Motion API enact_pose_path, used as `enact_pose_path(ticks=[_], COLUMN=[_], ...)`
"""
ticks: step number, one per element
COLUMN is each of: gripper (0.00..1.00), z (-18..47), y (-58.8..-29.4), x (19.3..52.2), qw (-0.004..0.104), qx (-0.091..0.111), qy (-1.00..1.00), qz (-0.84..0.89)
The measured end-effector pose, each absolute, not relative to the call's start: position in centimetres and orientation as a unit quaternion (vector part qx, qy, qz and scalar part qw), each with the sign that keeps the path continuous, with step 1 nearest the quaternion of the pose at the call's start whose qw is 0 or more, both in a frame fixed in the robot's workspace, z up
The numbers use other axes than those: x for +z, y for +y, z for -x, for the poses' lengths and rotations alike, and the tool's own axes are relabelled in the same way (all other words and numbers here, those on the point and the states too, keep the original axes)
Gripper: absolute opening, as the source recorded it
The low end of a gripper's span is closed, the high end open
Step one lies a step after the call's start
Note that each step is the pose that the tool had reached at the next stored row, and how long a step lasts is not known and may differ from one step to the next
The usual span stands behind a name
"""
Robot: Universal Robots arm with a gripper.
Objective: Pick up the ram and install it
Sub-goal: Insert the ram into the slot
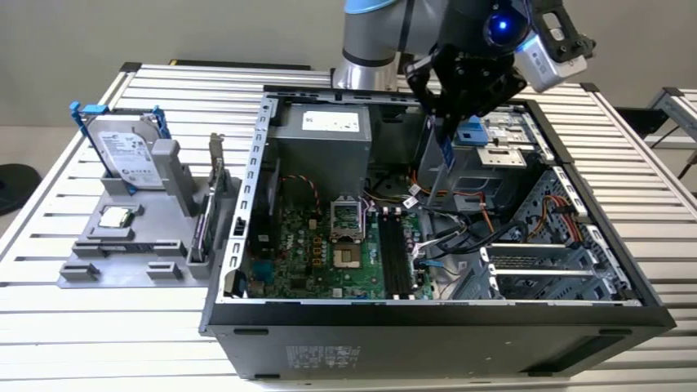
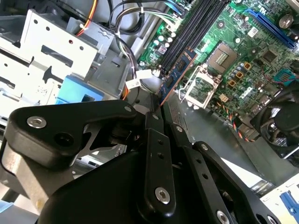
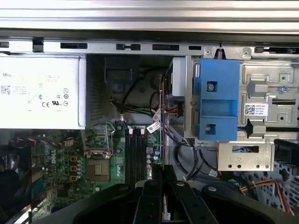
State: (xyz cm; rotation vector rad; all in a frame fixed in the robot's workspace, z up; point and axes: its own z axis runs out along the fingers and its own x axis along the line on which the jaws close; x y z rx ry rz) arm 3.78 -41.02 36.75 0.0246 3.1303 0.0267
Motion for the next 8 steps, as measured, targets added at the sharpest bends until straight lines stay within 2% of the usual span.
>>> enact_pose_path(ticks=[8], gripper=[0.0], z=[-3.71], y=[-41.05], x=[36.53], qw=[0.006], qx=[0.008], qy=[1.0], qz=[-0.009])
